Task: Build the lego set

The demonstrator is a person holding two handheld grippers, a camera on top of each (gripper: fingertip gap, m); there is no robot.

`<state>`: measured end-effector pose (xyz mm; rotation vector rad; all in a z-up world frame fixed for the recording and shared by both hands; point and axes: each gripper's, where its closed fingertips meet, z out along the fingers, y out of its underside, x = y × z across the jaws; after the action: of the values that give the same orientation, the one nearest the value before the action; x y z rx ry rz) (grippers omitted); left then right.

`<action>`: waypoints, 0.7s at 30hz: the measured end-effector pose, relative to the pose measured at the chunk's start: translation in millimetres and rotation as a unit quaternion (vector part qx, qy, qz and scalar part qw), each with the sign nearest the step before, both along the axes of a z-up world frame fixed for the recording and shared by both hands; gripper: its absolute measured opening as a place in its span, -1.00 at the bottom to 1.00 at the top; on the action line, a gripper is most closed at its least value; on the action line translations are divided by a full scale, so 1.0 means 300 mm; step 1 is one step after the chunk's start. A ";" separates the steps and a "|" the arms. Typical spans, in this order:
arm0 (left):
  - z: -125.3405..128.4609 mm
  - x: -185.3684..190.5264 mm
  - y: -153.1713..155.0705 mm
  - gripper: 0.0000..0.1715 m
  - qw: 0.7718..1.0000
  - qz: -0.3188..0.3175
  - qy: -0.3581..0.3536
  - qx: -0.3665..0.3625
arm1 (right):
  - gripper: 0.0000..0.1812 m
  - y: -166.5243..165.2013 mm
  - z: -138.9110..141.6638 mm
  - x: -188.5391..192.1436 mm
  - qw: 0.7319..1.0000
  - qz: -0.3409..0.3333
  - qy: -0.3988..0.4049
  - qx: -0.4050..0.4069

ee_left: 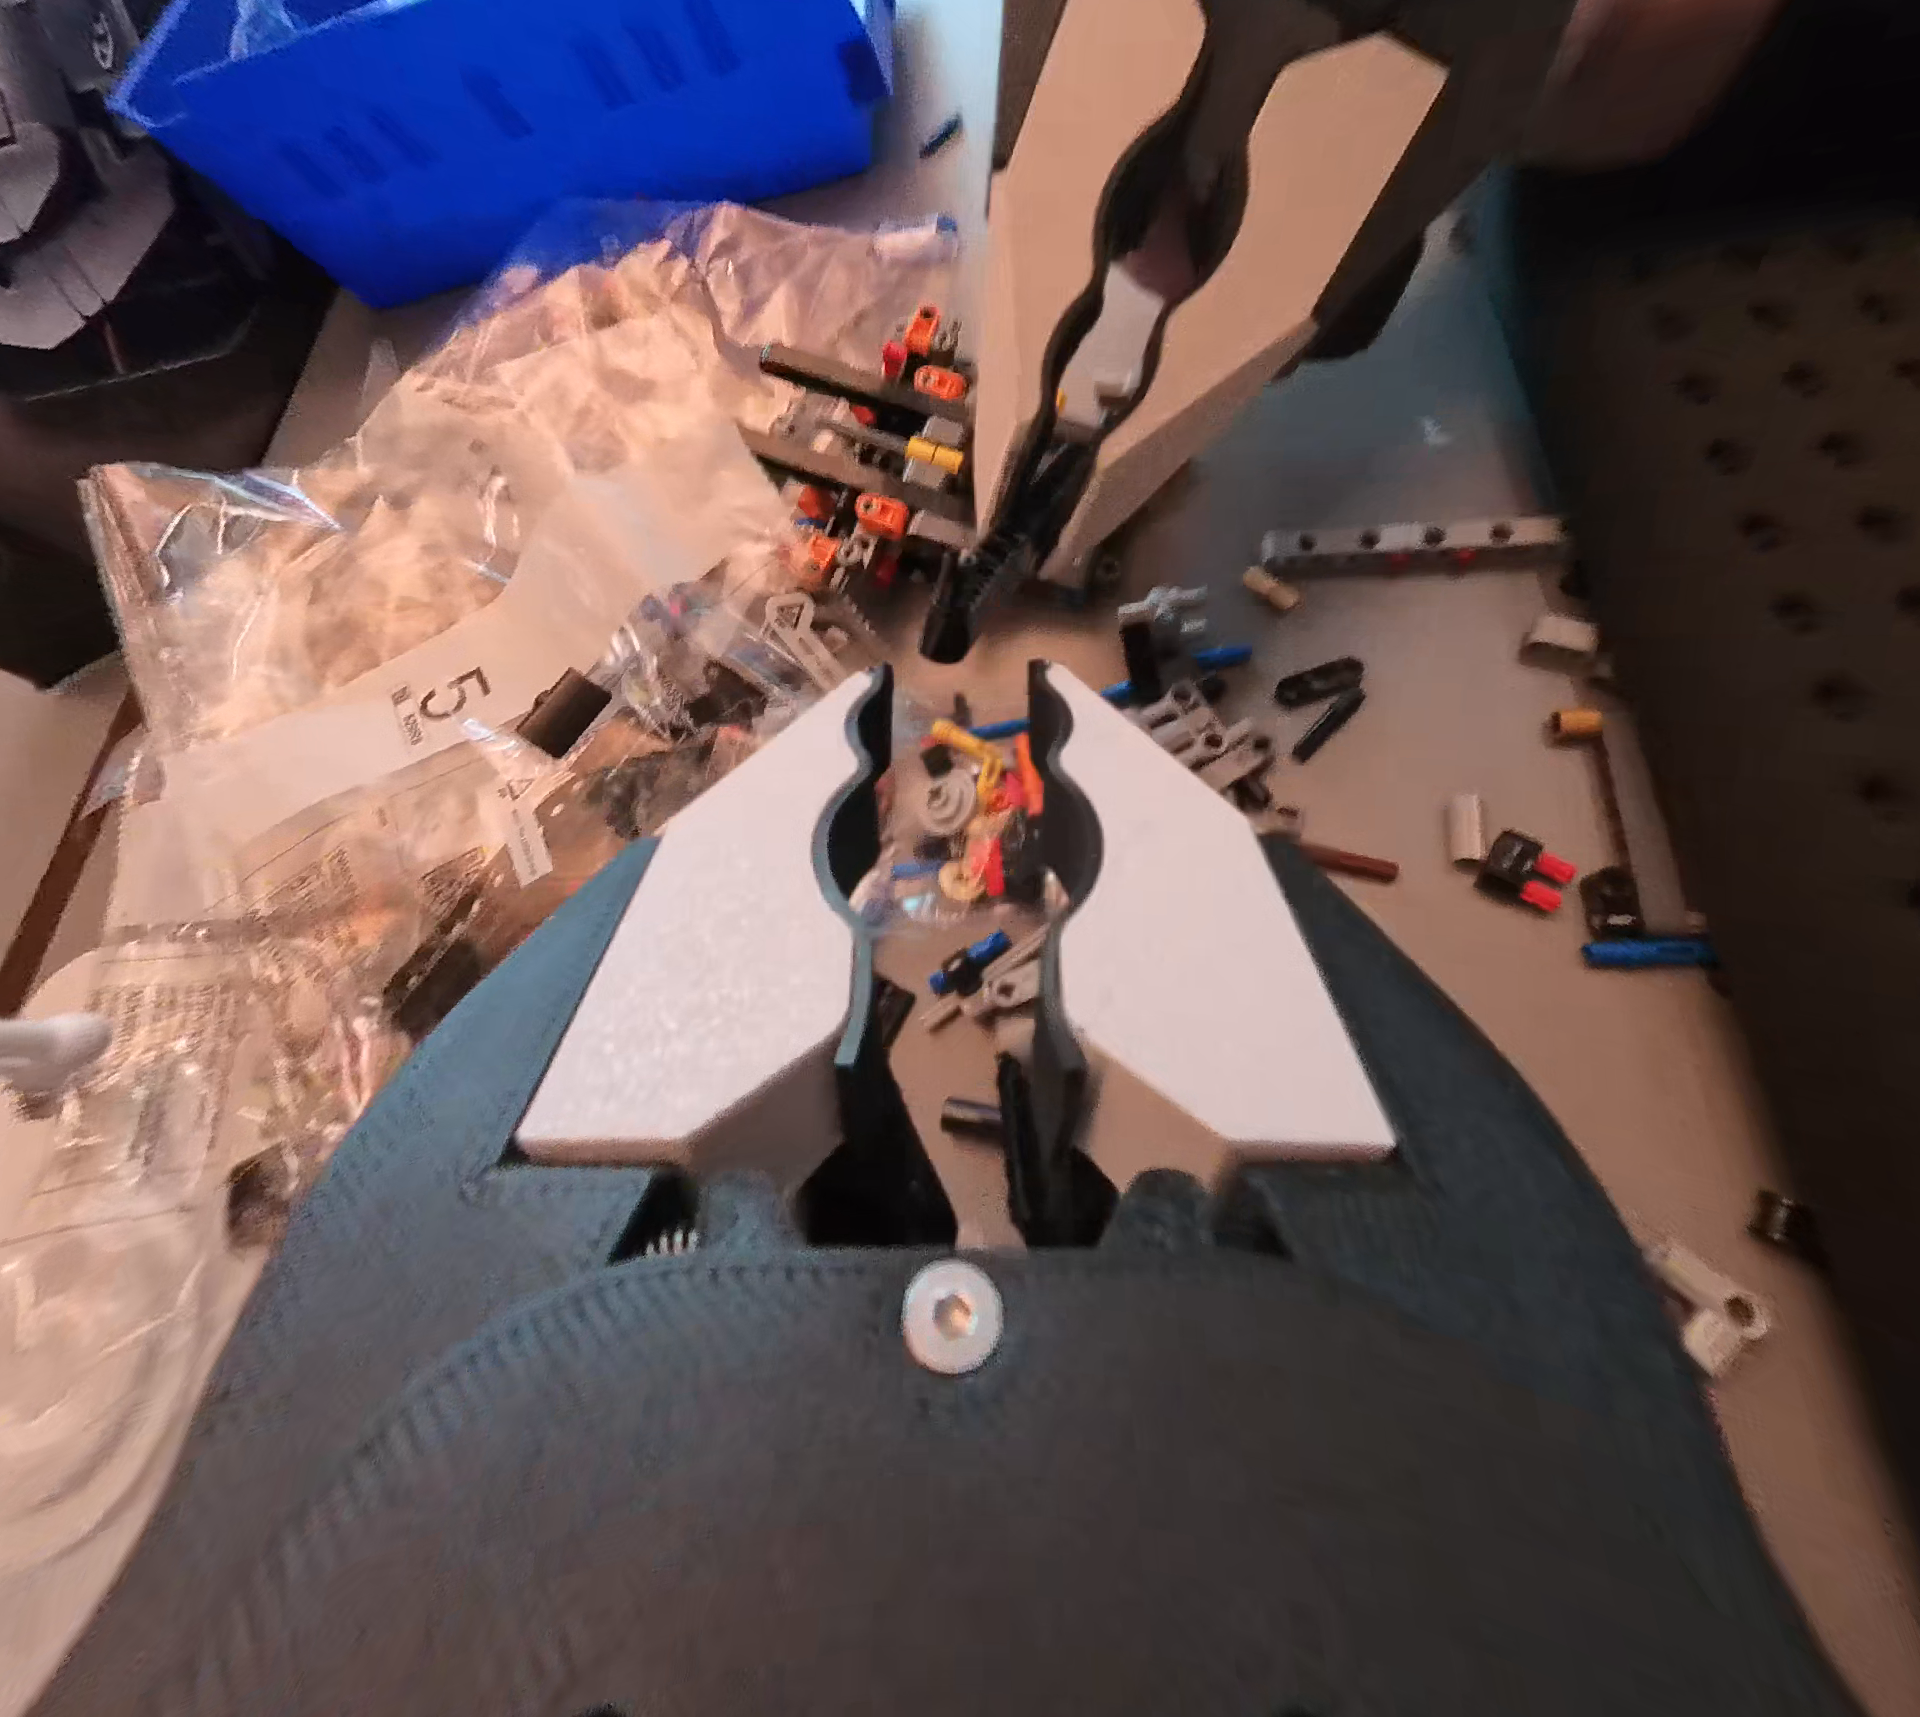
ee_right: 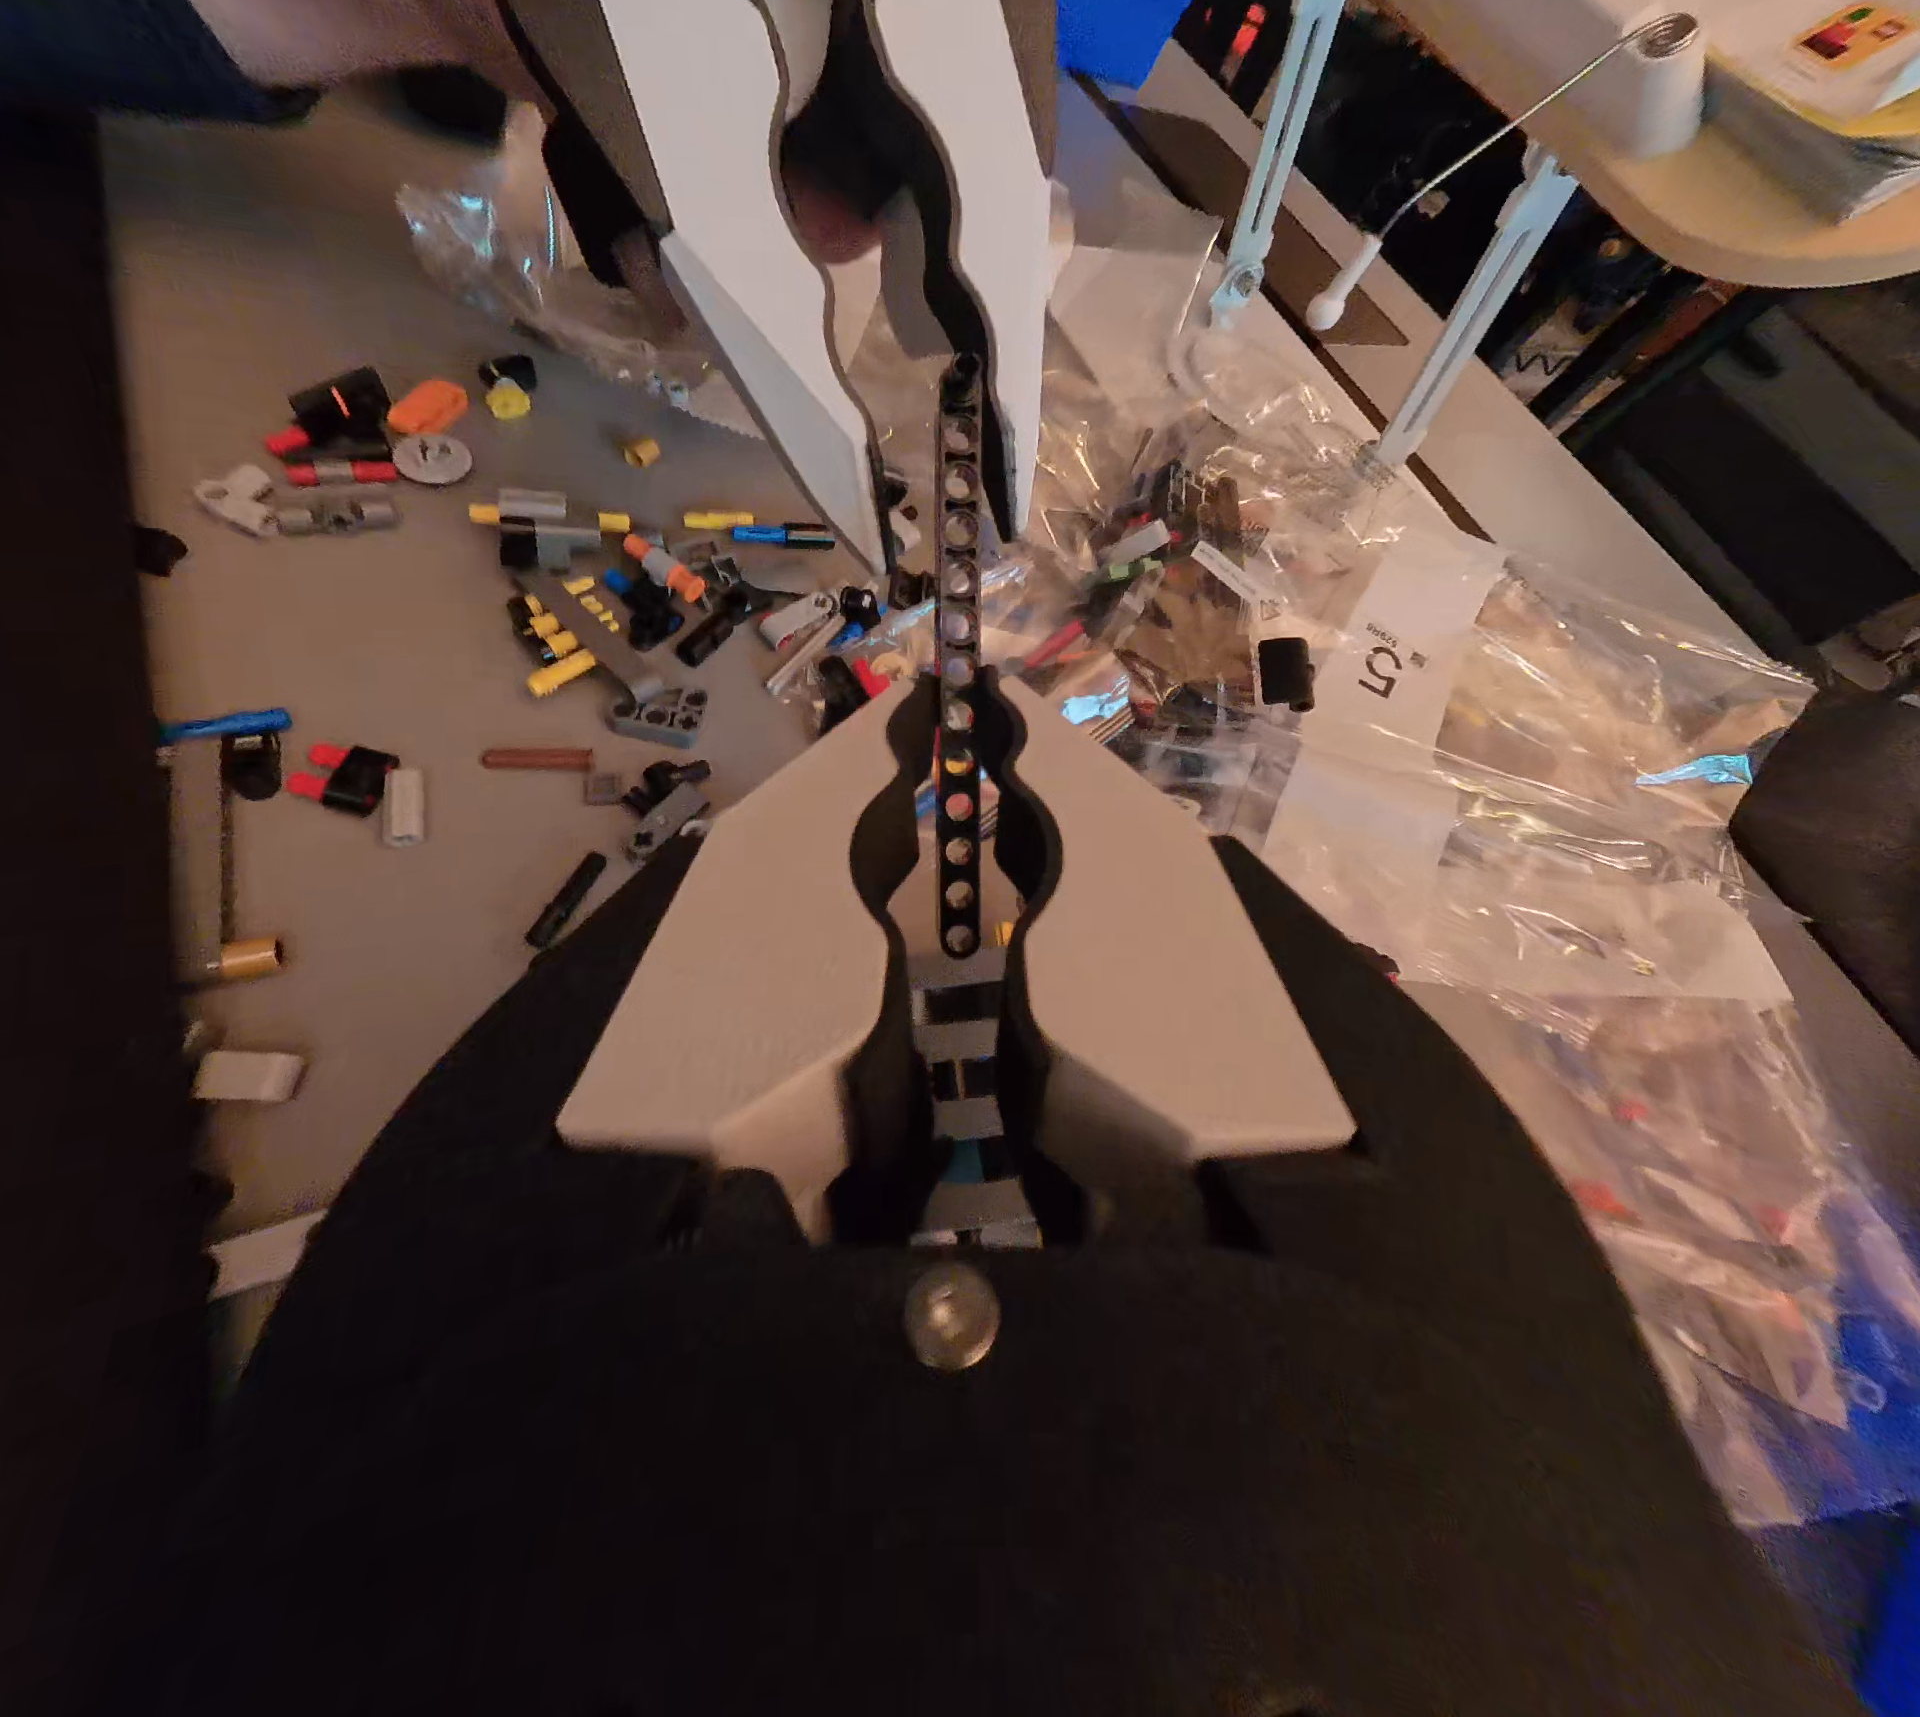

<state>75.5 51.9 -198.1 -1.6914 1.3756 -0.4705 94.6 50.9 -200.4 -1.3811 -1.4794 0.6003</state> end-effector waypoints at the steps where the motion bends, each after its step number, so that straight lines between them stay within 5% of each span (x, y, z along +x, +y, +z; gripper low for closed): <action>1: 0.017 0.009 -0.001 -0.72 1.000 -0.003 -0.024 -0.004 | -0.95 0.000 0.002 0.000 1.000 0.000 0.002 0.000; 5: 0.065 0.039 -0.013 -0.84 0.996 -0.014 -0.083 -0.019 | -0.95 0.000 0.002 -0.003 1.000 -0.001 0.001 0.010; 11: 0.077 0.045 -0.028 -0.88 0.996 -0.023 -0.080 -0.014 | -0.95 -0.002 0.019 -0.003 1.000 -0.001 0.011 0.018; 21: 0.107 0.053 -0.006 -0.84 0.988 0.000 -0.140 -0.057 | -0.95 0.045 0.077 0.014 0.983 -0.065 -0.007 0.171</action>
<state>91.4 50.2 -166.0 -1.6426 1.1622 -0.7689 98.9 64.4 -177.2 -1.2011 -1.4146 0.2397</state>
